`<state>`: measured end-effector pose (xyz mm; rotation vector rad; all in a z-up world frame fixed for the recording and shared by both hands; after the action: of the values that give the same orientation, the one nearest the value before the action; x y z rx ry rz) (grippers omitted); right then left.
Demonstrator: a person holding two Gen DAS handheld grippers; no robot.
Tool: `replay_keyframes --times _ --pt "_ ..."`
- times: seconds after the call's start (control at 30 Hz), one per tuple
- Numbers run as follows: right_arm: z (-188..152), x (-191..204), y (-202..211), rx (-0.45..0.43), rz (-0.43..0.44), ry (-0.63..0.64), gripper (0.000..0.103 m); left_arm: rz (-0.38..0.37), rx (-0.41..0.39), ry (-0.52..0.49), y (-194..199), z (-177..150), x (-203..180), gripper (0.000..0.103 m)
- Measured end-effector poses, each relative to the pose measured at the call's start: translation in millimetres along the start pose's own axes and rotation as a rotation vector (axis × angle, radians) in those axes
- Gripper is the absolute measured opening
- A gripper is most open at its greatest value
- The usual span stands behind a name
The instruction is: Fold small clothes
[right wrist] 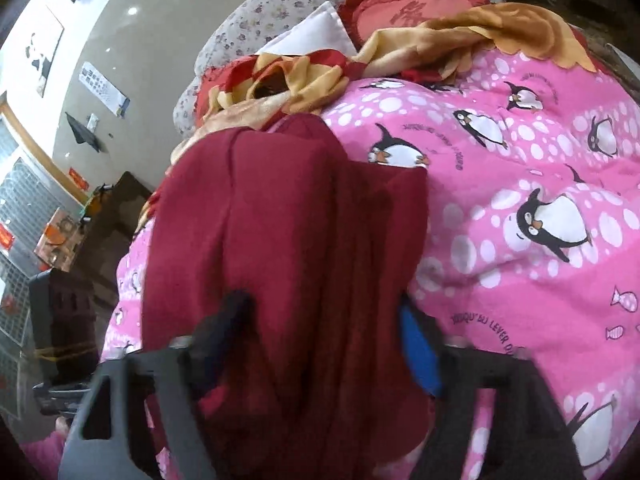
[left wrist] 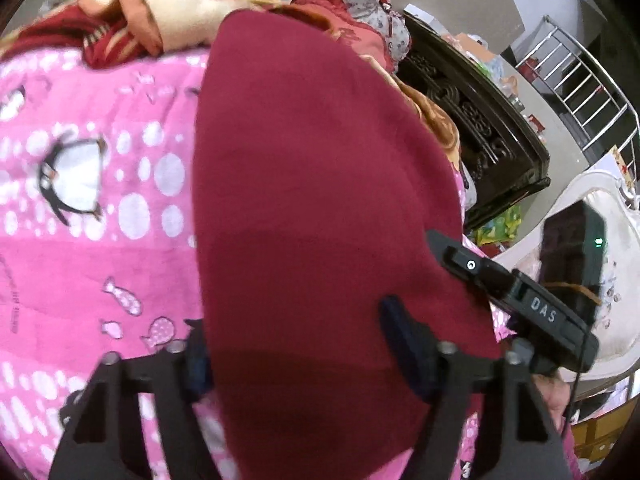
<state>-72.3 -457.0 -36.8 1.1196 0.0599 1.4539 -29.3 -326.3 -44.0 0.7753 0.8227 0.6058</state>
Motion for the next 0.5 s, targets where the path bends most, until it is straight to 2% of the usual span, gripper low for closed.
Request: replay_keyframes --times 0.07,0.13,0.23,0.33,0.43,0.5 --pt "2.3 9.5 15.0 -0.023 -0.024 0.022 0.030 0.003 -0.002 -0.024 13.2 -0.6 -5.7 0.046" --pt "3.8 24.6 28.9 -0.031 0.000 0.037 0.028 -0.008 0.005 -0.032 34.3 -6.3 -8.1 0.042" --pt "-1.8 47.8 47.7 -0.017 0.033 0.050 0.028 -0.011 0.019 -0.047 69.7 -20.3 -7.8 0.042" --pt "-21.6 71.3 59.7 0.032 0.084 0.052 0.028 0.003 0.048 -0.044 98.8 -45.8 1.1 0.044" --pt "-56.4 81.4 52.8 0.115 0.097 0.038 0.030 0.044 0.103 -0.020 100.9 -79.5 18.3 0.047" --pt "-79.6 73.4 37.0 0.153 0.037 0.046 0.036 0.099 0.133 0.004 87.6 -98.5 35.9 0.057"
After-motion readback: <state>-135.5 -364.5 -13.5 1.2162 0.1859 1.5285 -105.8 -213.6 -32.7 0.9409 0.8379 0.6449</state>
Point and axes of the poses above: each gripper's, at about its wrist camera, not at the fingertips, and y roughly against the way its jaws point, x to its left, z to its top, the point moved 10 cm from there along -y, roughly the way its jaws point, and after that the axes turned 4 degrees about z, right-handed, at the moved point
